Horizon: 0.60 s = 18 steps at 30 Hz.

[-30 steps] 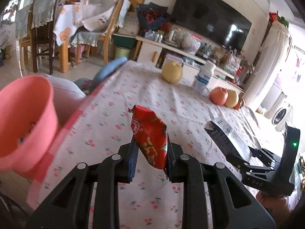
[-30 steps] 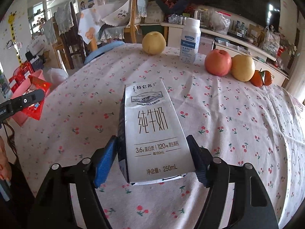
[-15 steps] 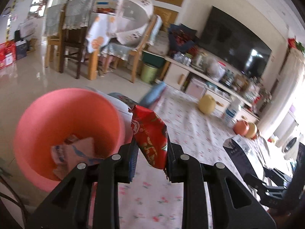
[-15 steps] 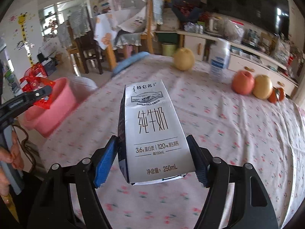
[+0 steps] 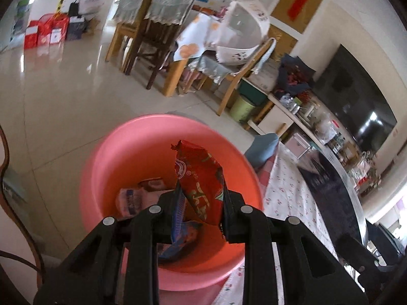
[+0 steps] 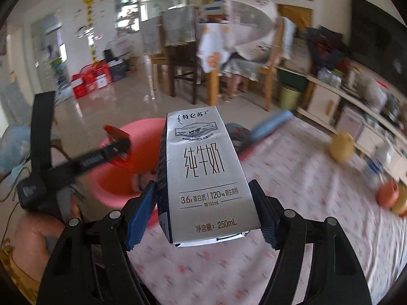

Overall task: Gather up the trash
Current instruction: 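Carry both items over the pink bucket and open both grippers to drop them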

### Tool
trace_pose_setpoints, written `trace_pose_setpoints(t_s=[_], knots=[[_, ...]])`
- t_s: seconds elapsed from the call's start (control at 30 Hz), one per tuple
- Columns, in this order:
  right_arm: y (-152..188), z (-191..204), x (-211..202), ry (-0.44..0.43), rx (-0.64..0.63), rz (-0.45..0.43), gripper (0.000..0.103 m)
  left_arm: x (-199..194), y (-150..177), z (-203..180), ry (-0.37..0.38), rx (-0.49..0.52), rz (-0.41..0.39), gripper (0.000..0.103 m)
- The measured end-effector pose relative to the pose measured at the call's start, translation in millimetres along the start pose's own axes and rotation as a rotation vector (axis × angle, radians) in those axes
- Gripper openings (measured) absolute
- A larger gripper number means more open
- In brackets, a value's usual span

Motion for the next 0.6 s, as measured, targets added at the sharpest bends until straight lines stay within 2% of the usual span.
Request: trace_pose_setpoints(t_s=[0.2,0.27,0.3,0.33,0.4,0.53,0.6], knots=[[-15,43,55,0.020,-0.131,0.023,0.073,11,3,22,0.000,-0.072,0.026,0.027],[-12,48,70,0.015,-0.153,0.048,0.077,15,4,23,-0.011,-0.088,0.036,0.029],[-11,48,76,0.024,-0.152,0.053,0.082,17,4,24,-0.013,-0.090,0.039,0.038],[-8,48,79,0.035,-0.144,0.049,0.084,17,4,24,-0.022,-0.086,0.038,0.042],[-3,45,77,0.035,-0.112,0.037,0.086,17,3,21,-0.042,-0.067,0.030,0.060],[6,27,60,0.047,-0.035,-0.001,0.089,17,2,19,-0.067,-0.056,0.021,0.071],[12,16,50,0.063,0.005,-0.014,0.089,15,0,16,-0.091,-0.039,0.009,0.079]])
Point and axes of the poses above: each gripper's, at about its wrist camera, not at the fingertips, and x roughly the way its jaws point, z to its left, y to its underside, the point moved 5 cm from there along x, roughly the way its jaws point, and after that the axes turned 9 degrees about x, right-handed, at the moved point
